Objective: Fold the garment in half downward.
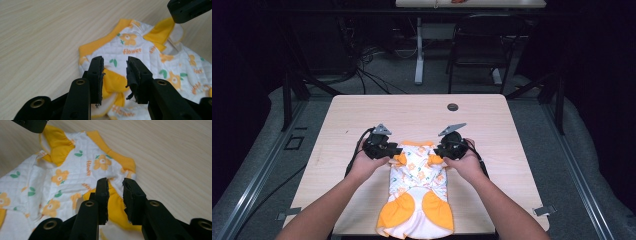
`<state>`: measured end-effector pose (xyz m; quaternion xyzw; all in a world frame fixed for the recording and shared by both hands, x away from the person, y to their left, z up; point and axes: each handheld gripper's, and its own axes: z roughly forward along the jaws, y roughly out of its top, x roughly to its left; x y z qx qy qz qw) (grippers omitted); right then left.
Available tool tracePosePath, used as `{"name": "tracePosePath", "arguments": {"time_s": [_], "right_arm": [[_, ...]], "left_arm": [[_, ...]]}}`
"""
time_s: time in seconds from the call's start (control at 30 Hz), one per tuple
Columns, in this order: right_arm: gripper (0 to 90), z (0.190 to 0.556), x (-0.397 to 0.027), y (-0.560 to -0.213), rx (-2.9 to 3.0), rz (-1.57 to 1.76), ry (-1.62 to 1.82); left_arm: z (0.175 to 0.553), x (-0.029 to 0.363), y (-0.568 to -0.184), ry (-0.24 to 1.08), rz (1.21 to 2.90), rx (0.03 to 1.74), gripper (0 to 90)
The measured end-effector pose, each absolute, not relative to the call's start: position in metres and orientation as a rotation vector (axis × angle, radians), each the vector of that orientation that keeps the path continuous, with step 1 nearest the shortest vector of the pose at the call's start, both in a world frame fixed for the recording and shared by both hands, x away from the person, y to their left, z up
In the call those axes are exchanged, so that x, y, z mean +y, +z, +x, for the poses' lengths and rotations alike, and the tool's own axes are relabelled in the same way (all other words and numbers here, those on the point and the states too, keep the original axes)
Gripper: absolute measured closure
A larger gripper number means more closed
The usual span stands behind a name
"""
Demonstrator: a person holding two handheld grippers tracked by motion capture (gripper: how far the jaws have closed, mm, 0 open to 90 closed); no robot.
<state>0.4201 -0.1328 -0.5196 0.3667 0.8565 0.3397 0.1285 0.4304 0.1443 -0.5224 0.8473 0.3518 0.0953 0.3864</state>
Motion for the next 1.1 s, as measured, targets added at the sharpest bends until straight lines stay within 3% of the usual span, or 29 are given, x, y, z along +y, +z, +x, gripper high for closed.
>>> {"name": "tracePosePath", "arguments": {"time_s": [0.43, 0.83, 1.0, 1.1], "right_arm": [[67.9, 0.457, -0.128, -0.547, 2.508, 1.125, 0.962], [66.1, 0.466, -0.13, -0.561, 2.501, 1.199, 0.955], [65.0, 0.467, -0.128, -0.563, 2.508, 1.194, 0.97], [69.3, 0.466, -0.126, -0.565, 2.537, 1.177, 0.941]], "left_arm": [[0.466, 0.143, -0.551, 0.239, 2.165, 0.998, 62.8], [0.47, 0.142, -0.565, 0.219, 2.191, 1.039, 58.0], [0.47, 0.141, -0.571, 0.213, 2.198, 1.05, 59.8], [0.469, 0.141, -0.572, 0.219, 2.199, 1.029, 64.4]]}}
